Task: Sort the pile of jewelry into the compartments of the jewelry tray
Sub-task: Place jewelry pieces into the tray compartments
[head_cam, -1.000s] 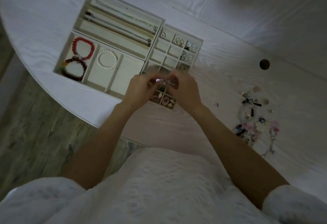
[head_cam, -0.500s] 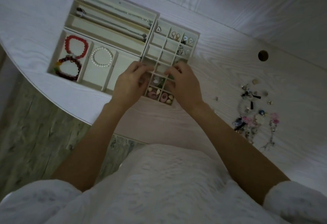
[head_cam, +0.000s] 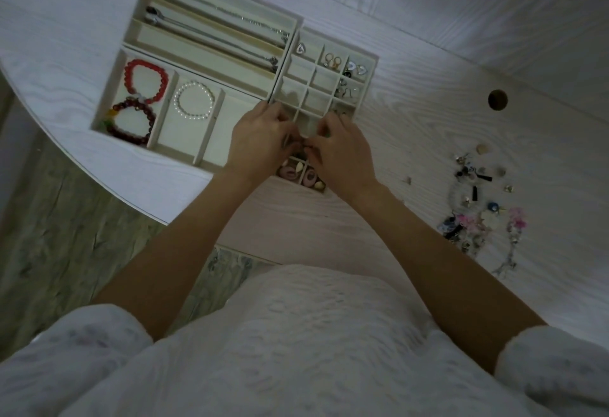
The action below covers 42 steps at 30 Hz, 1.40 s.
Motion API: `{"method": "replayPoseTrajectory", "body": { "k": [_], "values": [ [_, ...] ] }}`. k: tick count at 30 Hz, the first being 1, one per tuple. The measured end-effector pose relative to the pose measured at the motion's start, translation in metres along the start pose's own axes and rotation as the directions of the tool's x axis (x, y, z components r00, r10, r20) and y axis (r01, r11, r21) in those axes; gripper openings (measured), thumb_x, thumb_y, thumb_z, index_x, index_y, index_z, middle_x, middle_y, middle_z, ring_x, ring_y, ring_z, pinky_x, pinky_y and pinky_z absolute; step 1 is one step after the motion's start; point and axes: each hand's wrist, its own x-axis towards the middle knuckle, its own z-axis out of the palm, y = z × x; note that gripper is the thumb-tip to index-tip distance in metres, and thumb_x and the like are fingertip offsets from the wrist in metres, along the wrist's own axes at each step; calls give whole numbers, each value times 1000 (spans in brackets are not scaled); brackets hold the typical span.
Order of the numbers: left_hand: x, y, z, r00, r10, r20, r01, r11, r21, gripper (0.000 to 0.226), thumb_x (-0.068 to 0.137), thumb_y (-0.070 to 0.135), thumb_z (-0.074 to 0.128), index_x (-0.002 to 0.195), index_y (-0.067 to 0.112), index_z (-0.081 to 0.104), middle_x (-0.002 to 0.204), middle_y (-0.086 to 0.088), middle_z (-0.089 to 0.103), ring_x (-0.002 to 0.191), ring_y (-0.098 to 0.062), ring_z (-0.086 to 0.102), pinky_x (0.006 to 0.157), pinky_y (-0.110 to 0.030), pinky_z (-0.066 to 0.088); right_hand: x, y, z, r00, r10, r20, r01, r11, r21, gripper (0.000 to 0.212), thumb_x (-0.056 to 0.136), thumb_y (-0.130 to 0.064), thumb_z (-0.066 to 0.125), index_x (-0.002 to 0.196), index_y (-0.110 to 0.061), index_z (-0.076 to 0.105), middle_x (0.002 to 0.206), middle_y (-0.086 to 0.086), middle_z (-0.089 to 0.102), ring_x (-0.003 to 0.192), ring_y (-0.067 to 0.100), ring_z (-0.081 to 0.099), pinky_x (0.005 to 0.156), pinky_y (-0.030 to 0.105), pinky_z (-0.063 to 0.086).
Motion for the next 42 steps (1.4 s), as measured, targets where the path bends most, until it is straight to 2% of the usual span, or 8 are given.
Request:
{"method": "replayPoseTrajectory", "body": {
  "k": [7, 11, 16, 21, 25, 28, 35, 42],
  "values": [
    [-4, -3, 0, 995, 41, -90, -43, 999, -25, 14, 81, 24, 62, 80, 15, 73, 82, -5, 61, 75, -25, 55, 60, -32, 45, -17, 8, 6, 988, -150, -28, 147, 985, -84, 13, 86, -16, 63, 97, -13, 70, 85, 11, 56, 79, 29, 52, 63, 34, 39],
    [-16, -6, 7, 992, 78, -100, -79, 997, -8, 19, 85, 27, 57, 91, 18, 73, 85, -5, 61, 79, -24, 51, 63, -34, 41, -20, 4, 11, 994, -110, 15, 111, 984, -138, 14, 79, -11, 65, 93, -12, 69, 87, 12, 57, 78, 29, 52, 63, 34, 38],
    [-26, -8, 7, 993, 10, -115, -21, 995, -93, 23, 87, 28, 56, 92, 15, 73, 88, -8, 61, 80, -29, 53, 65, -37, 43, -22, 0, 9, 997, -69, -19, 68, 997, -35, 9, 81, -12, 61, 85, -10, 69, 82, 10, 54, 75, 25, 49, 62, 30, 34],
    [-27, -9, 2, 997, 69, -40, -71, 996, -54, 25, 82, 23, 52, 93, 19, 74, 91, -5, 63, 83, -30, 53, 68, -37, 41, -17, -5, 9, 994, -109, 29, 108, 993, 45, 29, 80, -16, 45, 93, -16, 70, 84, 10, 52, 76, 25, 47, 65, 27, 25],
    [-27, -10, 1, 995, 90, -45, -91, 995, -26, 26, 81, 23, 51, 91, 18, 74, 92, -5, 63, 87, -33, 55, 68, -35, 39, -10, -4, 8, 987, -138, 86, 141, 990, -25, 12, 76, -16, 61, 86, -15, 69, 83, 11, 52, 77, 28, 49, 63, 31, 29],
    [-26, -9, 2, 995, 89, -48, -91, 995, -32, 24, 81, 24, 52, 88, 17, 74, 92, -5, 63, 87, -30, 53, 67, -34, 38, -5, -3, 7, 980, -170, 106, 174, 984, -30, 11, 78, -17, 58, 79, -11, 67, 82, 10, 53, 77, 28, 49, 63, 34, 34],
    [-26, -9, 4, 994, 58, -93, -65, 995, -80, 13, 80, 19, 58, 84, 13, 69, 89, -7, 60, 82, -26, 49, 64, -35, 39, -7, 7, 0, 1000, -13, 26, 10, 992, 128, 7, 78, -7, 61, 83, -6, 66, 84, 13, 55, 75, 28, 51, 63, 27, 32],
    [-29, -9, 5, 996, 80, -34, -81, 996, -26, 31, 84, 25, 48, 104, 19, 71, 96, -8, 61, 86, -30, 51, 67, -37, 39, -4, 3, 0, 980, -163, 114, 156, 986, 65, 28, 79, -13, 41, 87, -9, 68, 84, 13, 52, 78, 29, 50, 62, 33, 38]
  ]
}}
